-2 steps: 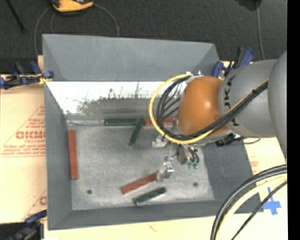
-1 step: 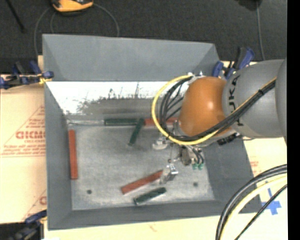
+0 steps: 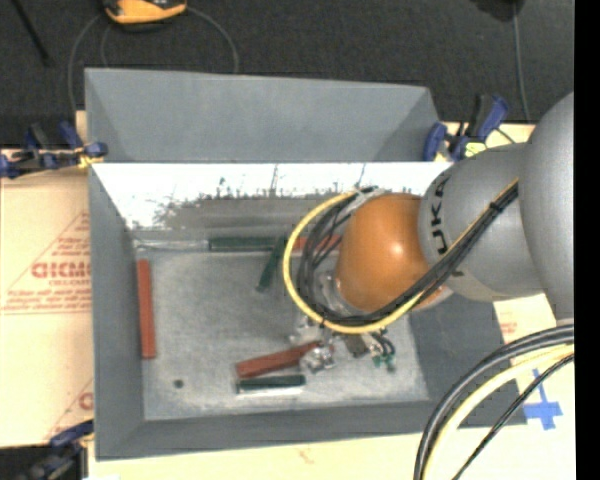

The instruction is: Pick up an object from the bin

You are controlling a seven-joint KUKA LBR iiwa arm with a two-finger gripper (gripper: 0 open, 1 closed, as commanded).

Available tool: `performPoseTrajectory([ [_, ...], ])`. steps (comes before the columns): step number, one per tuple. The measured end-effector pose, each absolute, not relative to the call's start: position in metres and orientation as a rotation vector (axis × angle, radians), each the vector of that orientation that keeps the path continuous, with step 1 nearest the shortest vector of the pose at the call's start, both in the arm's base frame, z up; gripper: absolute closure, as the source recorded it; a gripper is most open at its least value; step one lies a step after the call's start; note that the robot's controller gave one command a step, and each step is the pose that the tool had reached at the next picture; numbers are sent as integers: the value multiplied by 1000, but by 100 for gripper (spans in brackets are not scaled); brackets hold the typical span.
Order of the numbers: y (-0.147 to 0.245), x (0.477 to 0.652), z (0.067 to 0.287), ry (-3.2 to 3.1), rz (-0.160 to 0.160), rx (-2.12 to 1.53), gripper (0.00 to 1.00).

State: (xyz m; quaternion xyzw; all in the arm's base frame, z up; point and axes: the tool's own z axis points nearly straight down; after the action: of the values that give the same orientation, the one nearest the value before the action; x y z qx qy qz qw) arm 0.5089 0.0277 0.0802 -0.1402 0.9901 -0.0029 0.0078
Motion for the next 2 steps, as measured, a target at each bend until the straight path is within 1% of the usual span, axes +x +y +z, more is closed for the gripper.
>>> performPoseTrajectory([
  [2,27,508,82,3098,-9,-441,100],
])
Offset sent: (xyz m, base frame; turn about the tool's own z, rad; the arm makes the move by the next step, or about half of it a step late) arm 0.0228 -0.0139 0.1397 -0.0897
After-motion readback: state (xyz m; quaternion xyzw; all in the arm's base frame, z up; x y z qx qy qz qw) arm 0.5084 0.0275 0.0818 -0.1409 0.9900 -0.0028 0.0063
